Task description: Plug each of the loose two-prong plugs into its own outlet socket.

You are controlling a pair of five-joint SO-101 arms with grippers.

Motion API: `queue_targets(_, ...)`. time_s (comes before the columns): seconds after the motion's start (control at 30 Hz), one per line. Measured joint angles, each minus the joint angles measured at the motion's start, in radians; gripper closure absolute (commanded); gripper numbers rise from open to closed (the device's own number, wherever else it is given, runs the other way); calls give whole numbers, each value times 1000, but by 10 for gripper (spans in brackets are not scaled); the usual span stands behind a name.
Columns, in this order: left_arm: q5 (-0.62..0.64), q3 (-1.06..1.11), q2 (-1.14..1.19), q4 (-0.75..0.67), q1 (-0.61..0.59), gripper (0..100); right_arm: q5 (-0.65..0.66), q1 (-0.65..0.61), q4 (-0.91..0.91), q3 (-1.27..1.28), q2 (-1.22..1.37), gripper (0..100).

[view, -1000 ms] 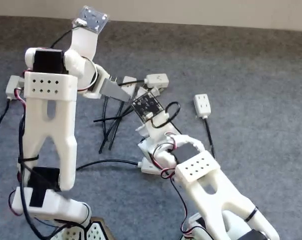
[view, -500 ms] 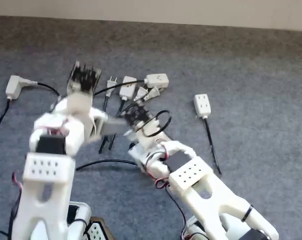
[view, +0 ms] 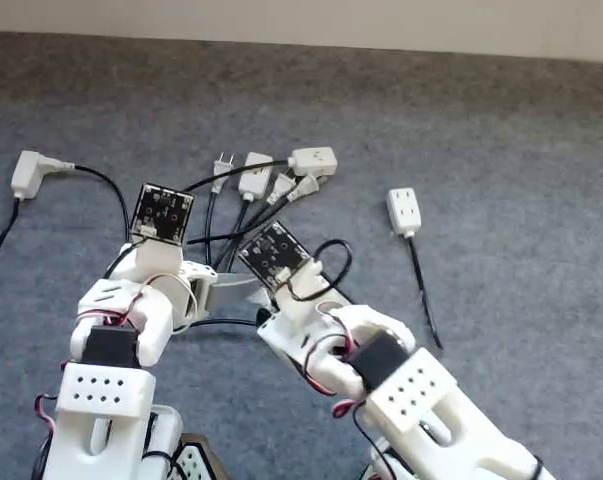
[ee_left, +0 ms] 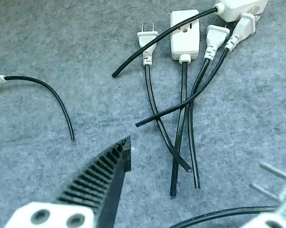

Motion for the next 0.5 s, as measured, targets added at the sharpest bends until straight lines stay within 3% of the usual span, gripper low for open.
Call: queue_targets(0.5,0,38,-2,-14,-5,522,5,-3,172,-147,-31,993)
